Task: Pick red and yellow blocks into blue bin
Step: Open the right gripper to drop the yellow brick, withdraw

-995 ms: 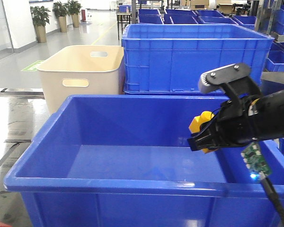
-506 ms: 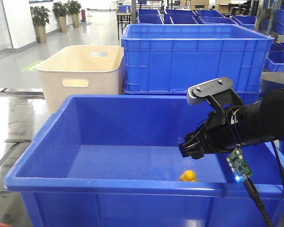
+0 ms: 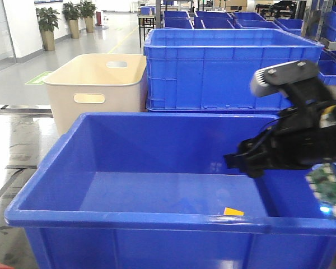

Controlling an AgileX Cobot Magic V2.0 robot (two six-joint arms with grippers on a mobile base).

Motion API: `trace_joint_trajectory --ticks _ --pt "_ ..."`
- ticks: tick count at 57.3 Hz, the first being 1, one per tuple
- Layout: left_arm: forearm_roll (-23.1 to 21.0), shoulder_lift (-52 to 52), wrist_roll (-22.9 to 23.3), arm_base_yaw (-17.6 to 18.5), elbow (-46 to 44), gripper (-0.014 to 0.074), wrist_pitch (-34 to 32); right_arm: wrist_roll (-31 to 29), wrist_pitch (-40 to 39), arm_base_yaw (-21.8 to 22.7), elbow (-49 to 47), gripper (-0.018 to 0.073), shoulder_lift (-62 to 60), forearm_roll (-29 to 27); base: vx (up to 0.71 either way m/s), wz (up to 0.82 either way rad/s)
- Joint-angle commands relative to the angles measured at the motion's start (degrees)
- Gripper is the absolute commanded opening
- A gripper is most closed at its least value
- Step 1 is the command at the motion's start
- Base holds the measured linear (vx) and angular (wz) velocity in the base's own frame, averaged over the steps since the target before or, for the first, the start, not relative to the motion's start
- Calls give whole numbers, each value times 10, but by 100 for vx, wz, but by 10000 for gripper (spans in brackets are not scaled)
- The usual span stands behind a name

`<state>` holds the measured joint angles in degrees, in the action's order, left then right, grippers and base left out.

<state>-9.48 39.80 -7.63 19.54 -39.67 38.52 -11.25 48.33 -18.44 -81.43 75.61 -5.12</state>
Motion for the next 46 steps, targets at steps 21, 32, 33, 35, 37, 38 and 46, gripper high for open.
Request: trace_joint_trajectory --ticks 21,32,33,35,37,38,46 --pt "-7 -3 1 3 -14 234 -42 -13 43 2 157 559 -272 -3 0 0" --pt "-7 -3 1 3 -14 234 -53 -8 55 2 260 559 -375 -7 0 0" --pt "-7 -3 1 3 -14 234 -55 -8 55 2 271 559 -381 -7 0 0" --pt "-7 -3 1 3 -14 234 -60 -8 55 2 285 559 -396 -7 0 0" --pt "-7 -3 1 3 -14 234 -64 -8 55 2 304 559 -409 -7 0 0" --pt "-7 -3 1 3 -14 234 -66 -8 55 2 310 559 -413 -8 0 0" --pt "-9 -3 1 3 -14 234 -92 -8 53 2 355 559 -453 -7 0 0"
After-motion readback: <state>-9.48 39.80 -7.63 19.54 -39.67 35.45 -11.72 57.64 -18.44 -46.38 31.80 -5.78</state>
